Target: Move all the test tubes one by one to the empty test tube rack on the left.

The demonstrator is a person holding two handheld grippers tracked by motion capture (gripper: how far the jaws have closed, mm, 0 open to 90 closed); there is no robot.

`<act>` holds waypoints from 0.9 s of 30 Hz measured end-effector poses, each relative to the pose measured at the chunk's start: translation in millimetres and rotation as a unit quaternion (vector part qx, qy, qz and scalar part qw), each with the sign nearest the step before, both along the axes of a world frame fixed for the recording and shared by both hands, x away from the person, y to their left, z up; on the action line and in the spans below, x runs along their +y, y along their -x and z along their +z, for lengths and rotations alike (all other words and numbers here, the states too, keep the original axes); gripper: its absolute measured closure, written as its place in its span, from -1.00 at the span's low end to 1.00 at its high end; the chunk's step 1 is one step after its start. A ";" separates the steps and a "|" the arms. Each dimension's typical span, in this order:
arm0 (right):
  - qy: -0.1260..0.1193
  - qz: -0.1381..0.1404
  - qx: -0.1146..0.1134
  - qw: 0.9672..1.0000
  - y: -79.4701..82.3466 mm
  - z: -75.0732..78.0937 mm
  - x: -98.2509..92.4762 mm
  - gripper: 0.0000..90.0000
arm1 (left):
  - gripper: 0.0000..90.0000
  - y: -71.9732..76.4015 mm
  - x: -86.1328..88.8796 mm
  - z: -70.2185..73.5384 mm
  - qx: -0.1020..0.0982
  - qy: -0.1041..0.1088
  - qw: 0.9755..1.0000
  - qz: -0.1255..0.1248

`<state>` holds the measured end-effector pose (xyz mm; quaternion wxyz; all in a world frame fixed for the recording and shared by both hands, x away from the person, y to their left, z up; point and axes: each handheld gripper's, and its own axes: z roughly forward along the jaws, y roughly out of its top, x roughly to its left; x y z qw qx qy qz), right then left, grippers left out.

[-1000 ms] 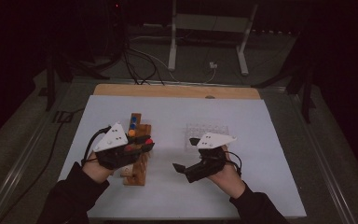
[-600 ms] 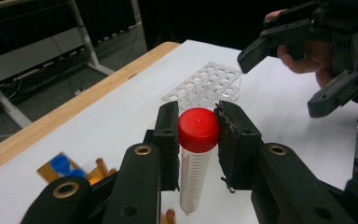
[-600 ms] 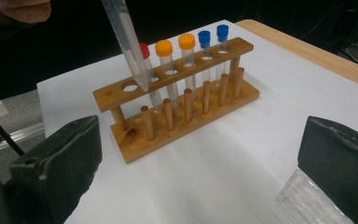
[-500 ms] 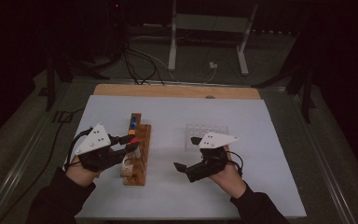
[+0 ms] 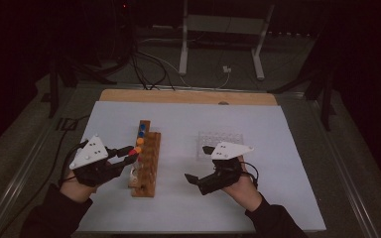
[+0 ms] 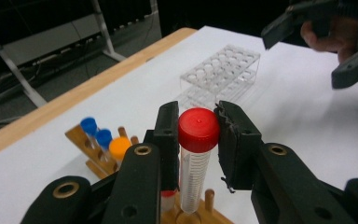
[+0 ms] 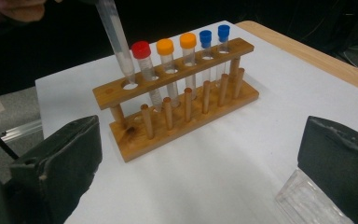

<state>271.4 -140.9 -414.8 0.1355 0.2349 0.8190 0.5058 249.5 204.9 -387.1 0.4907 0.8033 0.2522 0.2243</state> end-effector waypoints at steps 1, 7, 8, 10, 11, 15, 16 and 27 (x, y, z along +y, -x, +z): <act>0.000 -0.001 0.000 1.000 0.1 -0.1 -0.2 -1.00 | 0.60 -0.4 0.6 -2.0 0.003 -0.004 1.000 0.000; 0.000 -0.004 0.001 1.000 0.7 -1.1 -2.9 -1.00 | 0.60 -2.4 0.5 -13.0 0.017 -0.009 1.000 0.003; 0.000 -0.004 0.001 1.000 0.7 -1.5 -3.6 -1.00 | 0.60 -2.8 0.1 -15.0 0.020 -0.009 1.000 0.003; -0.002 -0.005 0.005 1.000 0.6 -2.6 -5.1 -1.00 | 0.60 -3.9 -0.7 -19.3 0.024 -0.013 1.000 0.003; -0.002 -0.005 0.006 1.000 0.5 -3.4 -6.0 -1.00 | 0.60 -4.8 -1.0 -21.9 0.029 -0.014 0.999 0.002; -0.002 -0.007 0.010 1.000 0.7 -5.6 -9.7 -1.00 | 0.60 -7.4 -2.3 -31.1 0.040 -0.022 0.999 0.002; -0.002 -0.008 0.009 1.000 0.8 -5.7 -10.6 -1.00 | 0.60 -7.8 -2.5 -32.7 0.042 -0.022 0.999 0.002; -0.001 -0.010 0.010 1.000 0.1 -6.5 -12.9 -1.00 | 0.60 -12.9 -1.3 -47.3 0.065 -0.034 0.997 -0.003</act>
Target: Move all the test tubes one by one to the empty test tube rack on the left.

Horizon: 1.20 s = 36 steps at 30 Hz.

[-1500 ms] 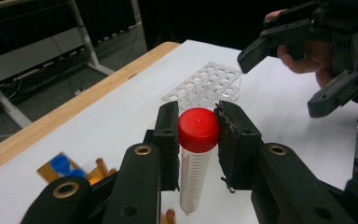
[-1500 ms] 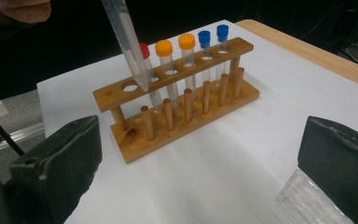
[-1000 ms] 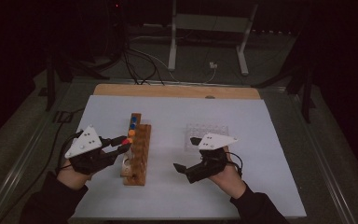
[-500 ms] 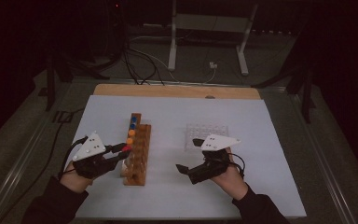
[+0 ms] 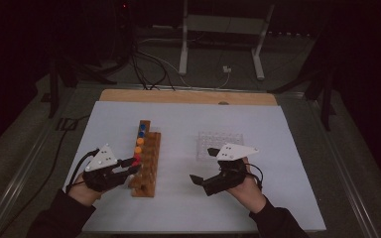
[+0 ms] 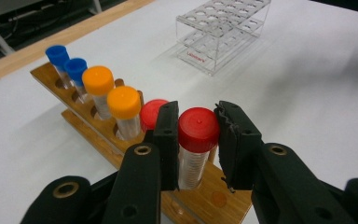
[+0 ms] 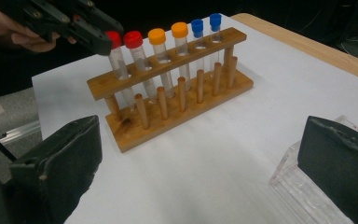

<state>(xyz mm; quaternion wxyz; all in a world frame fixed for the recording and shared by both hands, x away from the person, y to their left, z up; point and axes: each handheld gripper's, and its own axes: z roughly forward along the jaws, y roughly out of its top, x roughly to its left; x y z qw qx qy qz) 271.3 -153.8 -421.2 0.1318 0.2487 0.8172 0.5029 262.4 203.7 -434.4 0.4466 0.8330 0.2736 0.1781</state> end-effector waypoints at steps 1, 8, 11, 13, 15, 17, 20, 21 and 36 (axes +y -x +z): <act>0.000 -0.001 0.000 1.000 -0.1 0.1 -0.2 -1.00 | 0.60 -0.3 -0.1 -1.0 0.001 0.001 1.000 0.000; -0.001 -0.004 0.000 1.000 -0.6 0.5 -1.6 -1.00 | 0.59 -1.2 0.2 -4.4 0.000 -0.007 1.000 -0.007; -0.002 -0.003 -0.001 1.000 -0.6 1.2 -2.2 -1.00 | 0.56 0.0 -0.3 -4.1 -0.002 -0.006 1.000 -0.013; -0.001 -0.003 -0.004 1.000 -0.4 2.0 -2.9 -1.00 | 0.46 2.3 -1.3 -1.9 -0.006 -0.006 1.000 -0.025; -0.003 -0.004 -0.004 1.000 -0.1 2.9 -4.0 -1.00 | 0.23 5.8 -2.7 2.3 -0.014 -0.007 1.000 -0.026; -0.004 -0.006 -0.006 1.000 0.5 3.5 -5.4 -1.00 | 0.08 9.4 -3.1 7.1 -0.021 -0.002 0.999 -0.028; -0.005 -0.008 -0.008 1.000 1.4 3.4 -8.1 -1.00 | -0.12 14.1 -1.2 13.3 -0.031 0.013 0.999 -0.032; -0.005 -0.008 -0.010 1.000 1.8 3.1 -9.4 -1.00 | -0.23 15.3 -0.2 14.6 -0.032 0.019 0.999 -0.032; 0.018 -0.058 -0.014 0.998 4.7 -22.2 -48.2 -1.00 | -0.97 12.6 27.9 -4.0 0.001 0.050 0.998 -0.025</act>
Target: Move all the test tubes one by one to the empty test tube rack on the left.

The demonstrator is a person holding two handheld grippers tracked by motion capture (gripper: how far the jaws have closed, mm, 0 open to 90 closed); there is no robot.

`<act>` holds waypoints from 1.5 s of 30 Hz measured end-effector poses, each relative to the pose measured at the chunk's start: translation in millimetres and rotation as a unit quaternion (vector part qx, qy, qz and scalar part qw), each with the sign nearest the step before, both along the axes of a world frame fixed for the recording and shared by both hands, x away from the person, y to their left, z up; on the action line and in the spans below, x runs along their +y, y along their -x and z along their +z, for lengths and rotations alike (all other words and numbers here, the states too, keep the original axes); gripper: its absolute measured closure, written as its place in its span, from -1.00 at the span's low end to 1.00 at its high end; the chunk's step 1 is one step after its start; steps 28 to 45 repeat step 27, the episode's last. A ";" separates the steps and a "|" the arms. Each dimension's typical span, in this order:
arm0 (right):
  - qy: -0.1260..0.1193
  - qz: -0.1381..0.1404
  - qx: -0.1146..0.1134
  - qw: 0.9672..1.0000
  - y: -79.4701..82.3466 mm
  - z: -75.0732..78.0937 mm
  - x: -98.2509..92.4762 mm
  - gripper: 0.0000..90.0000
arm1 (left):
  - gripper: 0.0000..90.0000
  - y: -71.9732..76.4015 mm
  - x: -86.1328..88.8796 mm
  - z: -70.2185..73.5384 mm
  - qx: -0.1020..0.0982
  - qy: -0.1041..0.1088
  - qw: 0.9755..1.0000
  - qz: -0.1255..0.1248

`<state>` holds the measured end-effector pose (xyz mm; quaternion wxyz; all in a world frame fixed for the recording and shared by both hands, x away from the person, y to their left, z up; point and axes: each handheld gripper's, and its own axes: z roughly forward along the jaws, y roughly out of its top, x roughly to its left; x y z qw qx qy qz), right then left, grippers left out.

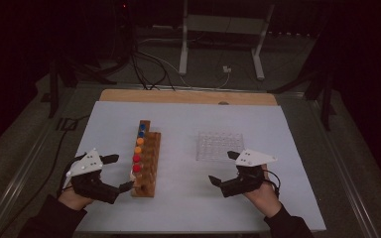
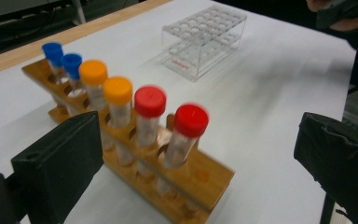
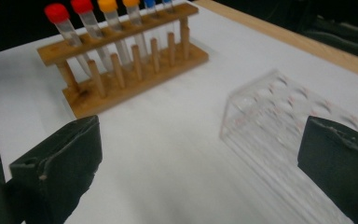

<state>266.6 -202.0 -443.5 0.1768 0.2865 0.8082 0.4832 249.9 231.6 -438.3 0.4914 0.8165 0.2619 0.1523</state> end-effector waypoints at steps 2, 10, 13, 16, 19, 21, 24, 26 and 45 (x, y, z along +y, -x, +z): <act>0.002 -0.011 0.003 1.000 0.0 -3.8 -7.5 -1.00 | -0.98 -0.1 3.1 -5.8 -0.001 -0.008 1.000 0.002; 0.024 -0.035 0.019 0.999 3.1 -24.7 -26.9 -1.00 | -0.98 -3.6 14.9 -30.0 0.021 -0.014 1.000 0.013; 0.031 -0.043 0.025 0.998 4.0 -33.2 -33.2 -1.00 | -0.98 -4.9 17.5 -42.1 0.032 -0.024 0.999 0.019; 0.033 -0.053 0.033 0.998 4.5 -40.3 -40.7 -1.00 | -0.98 -3.3 17.6 -52.2 0.037 -0.029 0.999 0.027; 0.036 -0.064 0.037 0.997 5.3 -45.5 -47.5 -1.00 | -0.98 -0.9 15.2 -63.9 0.044 -0.028 0.998 0.032; 0.045 -0.072 0.034 0.996 5.0 -48.8 -50.3 -1.00 | -0.98 -0.1 13.0 -69.6 0.051 -0.036 0.998 0.030; 0.043 -0.073 0.034 0.996 4.5 -49.6 -51.0 -1.00 | -0.98 0.4 11.2 -72.8 0.052 -0.043 0.997 0.032; 0.041 -0.071 0.030 0.996 4.5 -49.4 -50.4 -1.00 | -0.98 0.3 12.3 -71.5 0.049 -0.035 0.998 0.036; 0.043 -0.071 0.030 0.996 4.5 -49.4 -50.1 -1.00 | -0.98 -0.1 13.6 -70.8 0.048 -0.027 0.998 0.037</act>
